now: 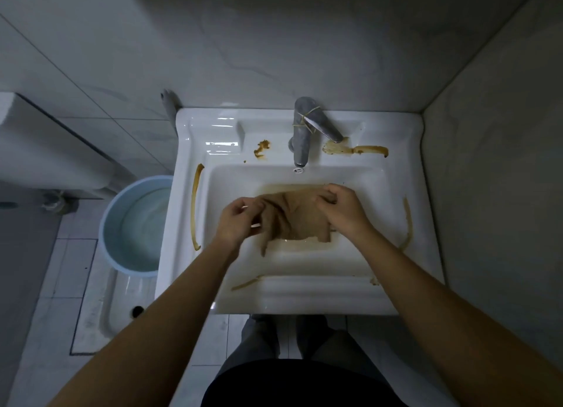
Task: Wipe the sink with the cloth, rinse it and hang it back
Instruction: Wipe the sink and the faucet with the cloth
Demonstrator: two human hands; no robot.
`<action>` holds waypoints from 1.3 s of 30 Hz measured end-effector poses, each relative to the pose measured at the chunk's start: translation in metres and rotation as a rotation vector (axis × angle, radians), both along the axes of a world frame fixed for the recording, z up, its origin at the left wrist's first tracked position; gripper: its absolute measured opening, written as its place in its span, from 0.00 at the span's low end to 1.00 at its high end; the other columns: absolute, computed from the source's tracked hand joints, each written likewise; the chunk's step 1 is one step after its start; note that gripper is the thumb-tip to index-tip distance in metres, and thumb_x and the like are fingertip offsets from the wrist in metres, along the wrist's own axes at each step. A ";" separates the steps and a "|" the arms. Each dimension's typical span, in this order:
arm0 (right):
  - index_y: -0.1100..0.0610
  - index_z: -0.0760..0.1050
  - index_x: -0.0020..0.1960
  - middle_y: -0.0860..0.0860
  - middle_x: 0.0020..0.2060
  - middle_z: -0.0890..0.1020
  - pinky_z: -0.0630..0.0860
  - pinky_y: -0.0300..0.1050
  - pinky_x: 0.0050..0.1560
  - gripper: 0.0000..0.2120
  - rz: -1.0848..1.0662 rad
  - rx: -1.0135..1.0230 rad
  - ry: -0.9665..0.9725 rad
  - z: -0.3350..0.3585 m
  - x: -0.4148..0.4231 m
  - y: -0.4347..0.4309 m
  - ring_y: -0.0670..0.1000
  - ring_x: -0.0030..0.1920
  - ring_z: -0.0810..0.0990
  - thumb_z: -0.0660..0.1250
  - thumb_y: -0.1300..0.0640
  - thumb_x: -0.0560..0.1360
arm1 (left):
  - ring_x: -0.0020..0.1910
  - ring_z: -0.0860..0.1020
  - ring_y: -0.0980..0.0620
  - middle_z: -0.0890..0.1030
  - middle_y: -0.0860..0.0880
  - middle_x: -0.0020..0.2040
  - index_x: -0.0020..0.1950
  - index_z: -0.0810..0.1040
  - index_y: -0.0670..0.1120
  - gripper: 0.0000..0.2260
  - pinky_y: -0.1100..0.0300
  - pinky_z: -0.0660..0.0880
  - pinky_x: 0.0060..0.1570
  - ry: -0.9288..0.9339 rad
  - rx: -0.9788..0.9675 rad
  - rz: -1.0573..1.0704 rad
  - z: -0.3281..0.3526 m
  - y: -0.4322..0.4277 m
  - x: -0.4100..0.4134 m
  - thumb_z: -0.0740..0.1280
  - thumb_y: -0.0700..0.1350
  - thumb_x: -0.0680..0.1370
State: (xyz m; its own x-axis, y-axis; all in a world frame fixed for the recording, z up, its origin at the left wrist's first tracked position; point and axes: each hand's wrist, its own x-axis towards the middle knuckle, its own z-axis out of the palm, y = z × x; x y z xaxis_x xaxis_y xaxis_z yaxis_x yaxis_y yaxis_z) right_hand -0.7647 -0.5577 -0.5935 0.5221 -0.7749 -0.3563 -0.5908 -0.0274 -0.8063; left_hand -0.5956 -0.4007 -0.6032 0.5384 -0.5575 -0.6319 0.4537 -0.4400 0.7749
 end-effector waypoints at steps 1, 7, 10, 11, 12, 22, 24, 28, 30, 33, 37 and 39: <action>0.56 0.78 0.44 0.50 0.39 0.80 0.72 0.43 0.44 0.05 0.026 0.033 0.003 -0.001 0.008 0.010 0.48 0.41 0.76 0.67 0.56 0.77 | 0.49 0.84 0.41 0.85 0.38 0.49 0.53 0.79 0.37 0.07 0.51 0.84 0.44 0.020 -0.015 0.002 -0.001 -0.005 -0.010 0.67 0.41 0.81; 0.61 0.80 0.57 0.59 0.47 0.84 0.84 0.53 0.49 0.12 -0.126 0.623 -0.123 -0.009 0.032 0.040 0.56 0.42 0.86 0.61 0.57 0.81 | 0.41 0.81 0.41 0.82 0.37 0.45 0.57 0.77 0.33 0.21 0.41 0.81 0.46 0.041 -0.015 -0.006 -0.010 -0.013 -0.037 0.77 0.46 0.74; 0.61 0.80 0.56 0.58 0.46 0.84 0.83 0.50 0.50 0.12 -0.071 0.625 -0.093 -0.012 0.027 0.037 0.55 0.43 0.85 0.60 0.62 0.80 | 0.41 0.81 0.43 0.82 0.40 0.45 0.56 0.79 0.37 0.16 0.45 0.81 0.45 -0.064 0.056 -0.089 -0.013 -0.010 -0.037 0.77 0.43 0.73; 0.61 0.80 0.56 0.57 0.46 0.84 0.82 0.49 0.51 0.13 -0.046 0.596 -0.084 -0.012 0.025 0.036 0.54 0.43 0.84 0.58 0.64 0.80 | 0.42 0.81 0.44 0.83 0.41 0.45 0.55 0.80 0.39 0.12 0.46 0.82 0.48 -0.099 0.072 -0.109 -0.014 -0.011 -0.037 0.75 0.41 0.75; 0.61 0.81 0.57 0.56 0.45 0.85 0.82 0.48 0.50 0.13 -0.019 0.550 -0.067 -0.013 0.024 0.034 0.53 0.44 0.84 0.58 0.65 0.80 | 0.44 0.81 0.45 0.84 0.41 0.46 0.54 0.81 0.40 0.08 0.47 0.82 0.49 -0.115 0.082 -0.114 -0.014 -0.011 -0.036 0.73 0.40 0.76; 0.49 0.80 0.59 0.45 0.54 0.82 0.73 0.42 0.55 0.11 0.046 0.465 0.001 -0.039 0.000 0.002 0.45 0.57 0.79 0.69 0.56 0.77 | 0.43 0.75 0.39 0.77 0.37 0.46 0.50 0.78 0.33 0.16 0.53 0.70 0.34 0.145 0.011 -0.054 -0.007 -0.020 -0.018 0.63 0.43 0.69; 0.47 0.81 0.56 0.44 0.54 0.83 0.73 0.41 0.56 0.09 0.066 0.561 -0.014 -0.041 0.000 0.002 0.43 0.56 0.80 0.70 0.50 0.77 | 0.45 0.75 0.38 0.77 0.37 0.48 0.51 0.80 0.38 0.15 0.52 0.72 0.36 0.190 -0.005 -0.057 -0.006 -0.025 -0.015 0.64 0.43 0.69; 0.57 0.81 0.55 0.53 0.51 0.85 0.77 0.43 0.49 0.14 0.102 0.444 0.077 -0.057 -0.001 0.001 0.51 0.52 0.83 0.75 0.52 0.73 | 0.48 0.79 0.42 0.82 0.40 0.49 0.52 0.79 0.40 0.05 0.49 0.78 0.48 0.045 0.076 -0.092 -0.012 -0.029 -0.010 0.66 0.40 0.79; 0.57 0.80 0.51 0.53 0.47 0.85 0.77 0.44 0.46 0.11 0.058 0.399 0.080 -0.062 -0.004 0.000 0.52 0.49 0.84 0.75 0.54 0.72 | 0.50 0.81 0.42 0.83 0.42 0.51 0.51 0.78 0.42 0.02 0.49 0.80 0.50 -0.062 0.150 -0.118 -0.017 -0.029 -0.006 0.68 0.39 0.79; 0.61 0.77 0.50 0.54 0.44 0.83 0.76 0.43 0.40 0.10 0.032 0.331 0.048 -0.054 -0.008 -0.003 0.51 0.44 0.82 0.74 0.57 0.74 | 0.53 0.82 0.40 0.84 0.41 0.52 0.53 0.79 0.40 0.04 0.49 0.82 0.51 -0.136 0.191 -0.124 -0.024 -0.027 -0.005 0.69 0.38 0.79; 0.56 0.78 0.57 0.49 0.49 0.84 0.77 0.37 0.42 0.12 0.043 0.436 0.082 -0.041 -0.009 -0.012 0.47 0.47 0.82 0.72 0.54 0.76 | 0.53 0.82 0.41 0.84 0.42 0.52 0.53 0.80 0.41 0.04 0.54 0.82 0.47 -0.162 0.185 -0.103 -0.024 -0.031 -0.014 0.68 0.39 0.80; 0.55 0.80 0.58 0.51 0.51 0.85 0.80 0.42 0.48 0.12 0.048 0.556 0.124 -0.039 -0.012 -0.016 0.49 0.50 0.83 0.71 0.52 0.76 | 0.52 0.82 0.42 0.84 0.42 0.52 0.53 0.80 0.42 0.04 0.58 0.80 0.43 -0.179 0.172 -0.107 -0.023 -0.035 -0.019 0.68 0.39 0.80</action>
State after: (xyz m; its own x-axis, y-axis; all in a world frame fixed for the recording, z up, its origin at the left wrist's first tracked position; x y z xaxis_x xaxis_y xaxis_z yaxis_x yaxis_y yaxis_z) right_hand -0.7766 -0.5741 -0.6320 0.4801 -0.4297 -0.7648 -0.6907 0.3523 -0.6315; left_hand -0.6144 -0.4356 -0.6260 0.5945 -0.5095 -0.6221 0.2599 -0.6104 0.7482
